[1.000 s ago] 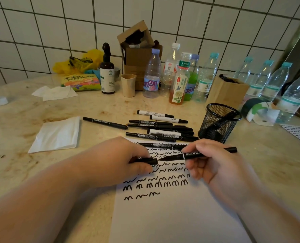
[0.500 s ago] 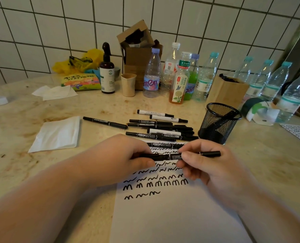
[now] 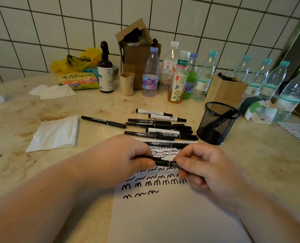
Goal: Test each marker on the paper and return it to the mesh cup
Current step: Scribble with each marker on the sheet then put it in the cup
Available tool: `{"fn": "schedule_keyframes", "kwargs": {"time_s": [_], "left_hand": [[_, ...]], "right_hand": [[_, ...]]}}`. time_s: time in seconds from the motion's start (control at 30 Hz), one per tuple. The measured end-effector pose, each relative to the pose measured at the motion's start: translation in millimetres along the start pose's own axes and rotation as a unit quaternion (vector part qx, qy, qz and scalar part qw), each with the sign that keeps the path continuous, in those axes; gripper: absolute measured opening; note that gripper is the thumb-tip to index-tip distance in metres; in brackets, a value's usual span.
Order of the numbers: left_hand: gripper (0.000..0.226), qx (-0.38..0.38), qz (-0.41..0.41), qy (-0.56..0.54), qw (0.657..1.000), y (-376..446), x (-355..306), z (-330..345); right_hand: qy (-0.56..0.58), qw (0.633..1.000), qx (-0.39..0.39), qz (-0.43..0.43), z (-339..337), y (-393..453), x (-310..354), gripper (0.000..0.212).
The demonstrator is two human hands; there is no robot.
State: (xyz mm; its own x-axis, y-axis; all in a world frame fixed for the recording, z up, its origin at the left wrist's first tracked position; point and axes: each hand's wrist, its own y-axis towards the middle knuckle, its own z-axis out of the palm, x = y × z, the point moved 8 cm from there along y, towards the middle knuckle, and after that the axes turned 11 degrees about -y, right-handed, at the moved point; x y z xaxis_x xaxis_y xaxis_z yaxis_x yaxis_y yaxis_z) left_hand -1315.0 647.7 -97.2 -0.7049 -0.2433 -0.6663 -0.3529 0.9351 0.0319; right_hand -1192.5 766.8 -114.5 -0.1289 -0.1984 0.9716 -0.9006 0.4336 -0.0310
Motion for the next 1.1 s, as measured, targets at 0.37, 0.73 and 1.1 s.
{"fn": "schedule_keyframes", "kwargs": {"time_s": [0.37, 0.73, 1.1], "left_hand": [[0.018, 0.003, -0.016, -0.075, 0.997, 2, 1, 1], [0.019, -0.026, -0.011, -0.075, 0.997, 4, 4, -4], [0.027, 0.0, -0.012, 0.08, 0.997, 4, 12, 2]], "right_hand": [[-0.004, 0.999, 0.009, -0.031, 2, 1, 1, 0.008], [0.069, 0.991, -0.038, -0.107, -15, -3, 20, 0.02], [-0.203, 0.848, -0.46, -0.167, -123, -25, 79, 0.019]]}}
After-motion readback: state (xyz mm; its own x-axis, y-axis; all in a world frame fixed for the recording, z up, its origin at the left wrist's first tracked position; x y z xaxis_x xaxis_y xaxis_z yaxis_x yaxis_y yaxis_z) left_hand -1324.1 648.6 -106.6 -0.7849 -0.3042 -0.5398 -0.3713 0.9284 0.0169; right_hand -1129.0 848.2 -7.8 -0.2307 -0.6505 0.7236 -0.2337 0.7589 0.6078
